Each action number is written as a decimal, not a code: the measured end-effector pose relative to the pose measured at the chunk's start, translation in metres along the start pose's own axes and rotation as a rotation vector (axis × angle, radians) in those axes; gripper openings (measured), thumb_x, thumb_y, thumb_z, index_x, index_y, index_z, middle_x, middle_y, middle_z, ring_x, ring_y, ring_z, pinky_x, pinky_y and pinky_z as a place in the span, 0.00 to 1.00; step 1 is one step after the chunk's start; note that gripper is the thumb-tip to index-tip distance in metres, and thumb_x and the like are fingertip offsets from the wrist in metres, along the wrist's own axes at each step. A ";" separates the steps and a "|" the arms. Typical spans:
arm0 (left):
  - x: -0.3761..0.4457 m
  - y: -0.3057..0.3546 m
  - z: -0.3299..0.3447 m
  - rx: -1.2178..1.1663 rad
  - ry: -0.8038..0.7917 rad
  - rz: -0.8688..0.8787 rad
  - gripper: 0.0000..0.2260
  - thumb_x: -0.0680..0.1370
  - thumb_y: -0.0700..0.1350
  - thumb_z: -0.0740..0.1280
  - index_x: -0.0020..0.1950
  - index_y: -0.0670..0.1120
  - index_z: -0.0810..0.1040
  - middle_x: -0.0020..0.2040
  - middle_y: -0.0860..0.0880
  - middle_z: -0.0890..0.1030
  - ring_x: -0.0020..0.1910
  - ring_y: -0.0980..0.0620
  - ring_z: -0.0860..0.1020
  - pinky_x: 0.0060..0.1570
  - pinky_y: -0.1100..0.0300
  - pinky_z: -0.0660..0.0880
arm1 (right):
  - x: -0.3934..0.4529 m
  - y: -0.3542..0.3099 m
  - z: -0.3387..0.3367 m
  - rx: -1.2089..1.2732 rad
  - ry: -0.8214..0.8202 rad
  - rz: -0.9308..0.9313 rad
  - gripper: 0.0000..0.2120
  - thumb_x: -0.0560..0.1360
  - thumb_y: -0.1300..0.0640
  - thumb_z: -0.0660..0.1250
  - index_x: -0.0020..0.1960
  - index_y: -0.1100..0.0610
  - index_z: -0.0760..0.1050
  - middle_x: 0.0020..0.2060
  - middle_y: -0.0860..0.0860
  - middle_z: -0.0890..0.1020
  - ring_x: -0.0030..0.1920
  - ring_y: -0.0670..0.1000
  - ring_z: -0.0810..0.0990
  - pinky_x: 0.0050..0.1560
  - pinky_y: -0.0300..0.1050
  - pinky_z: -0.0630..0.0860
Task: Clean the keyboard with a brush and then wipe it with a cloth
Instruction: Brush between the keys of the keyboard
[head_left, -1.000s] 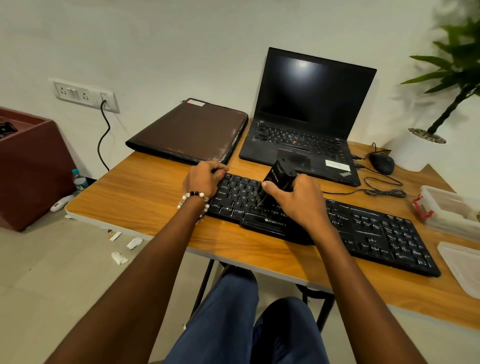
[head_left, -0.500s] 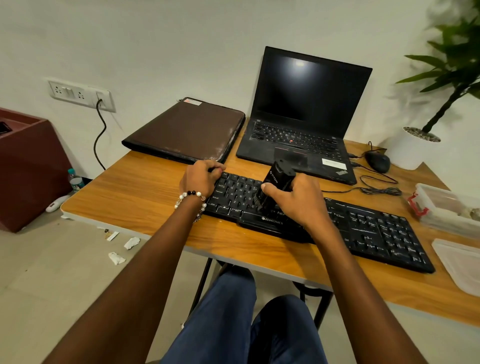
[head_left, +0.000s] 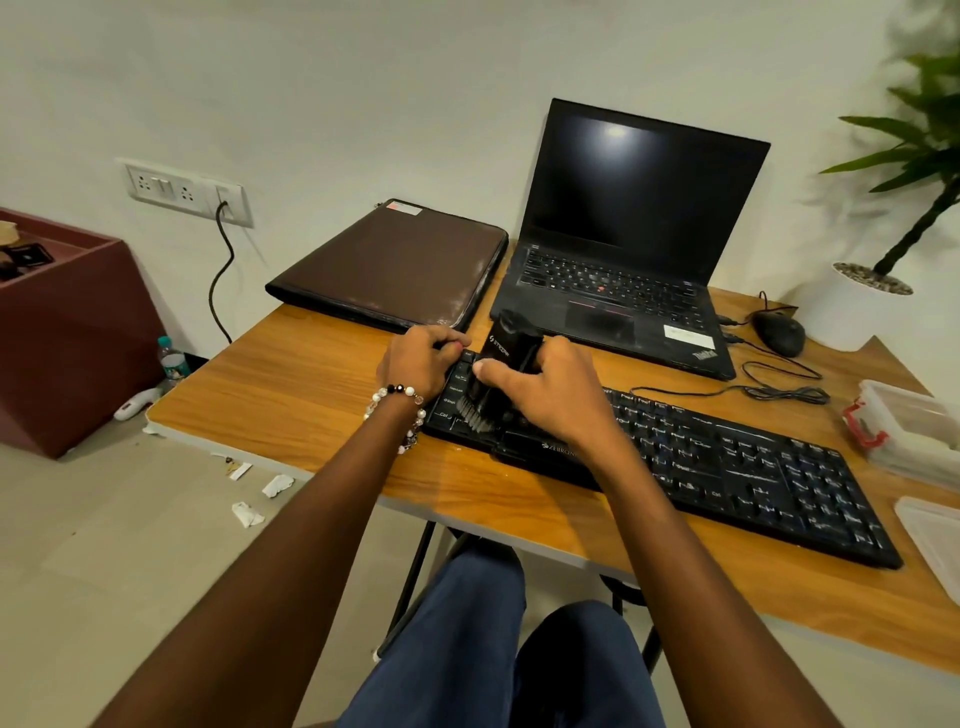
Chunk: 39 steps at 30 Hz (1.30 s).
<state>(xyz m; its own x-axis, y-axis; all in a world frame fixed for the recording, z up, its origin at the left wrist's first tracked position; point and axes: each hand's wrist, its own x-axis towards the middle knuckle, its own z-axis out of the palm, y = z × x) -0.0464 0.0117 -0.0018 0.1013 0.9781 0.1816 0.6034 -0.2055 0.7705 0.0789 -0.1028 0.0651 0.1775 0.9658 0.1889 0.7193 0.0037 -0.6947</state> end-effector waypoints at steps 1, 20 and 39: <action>0.000 0.001 -0.001 0.002 -0.006 -0.007 0.08 0.78 0.49 0.66 0.55 0.56 0.82 0.54 0.52 0.83 0.51 0.51 0.79 0.49 0.51 0.78 | 0.002 -0.002 -0.001 0.026 0.014 0.000 0.16 0.71 0.45 0.71 0.37 0.59 0.76 0.31 0.51 0.81 0.30 0.48 0.78 0.30 0.46 0.74; -0.005 0.005 -0.008 0.054 -0.030 0.030 0.12 0.80 0.43 0.62 0.60 0.50 0.80 0.55 0.48 0.83 0.52 0.49 0.78 0.41 0.60 0.68 | -0.002 -0.006 0.023 -0.021 0.077 -0.139 0.16 0.71 0.45 0.70 0.39 0.59 0.77 0.31 0.52 0.81 0.32 0.51 0.80 0.29 0.48 0.76; 0.000 -0.002 -0.002 0.006 -0.022 0.054 0.09 0.79 0.48 0.65 0.55 0.54 0.82 0.52 0.51 0.84 0.48 0.51 0.80 0.48 0.51 0.78 | -0.001 0.005 -0.006 -0.013 -0.112 -0.110 0.14 0.71 0.47 0.72 0.45 0.58 0.78 0.36 0.51 0.83 0.36 0.48 0.82 0.34 0.46 0.79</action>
<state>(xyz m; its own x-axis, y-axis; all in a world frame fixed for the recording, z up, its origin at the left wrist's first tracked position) -0.0494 0.0120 -0.0025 0.1511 0.9662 0.2090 0.6017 -0.2576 0.7561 0.0860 -0.1050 0.0653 0.0218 0.9826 0.1842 0.7390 0.1083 -0.6649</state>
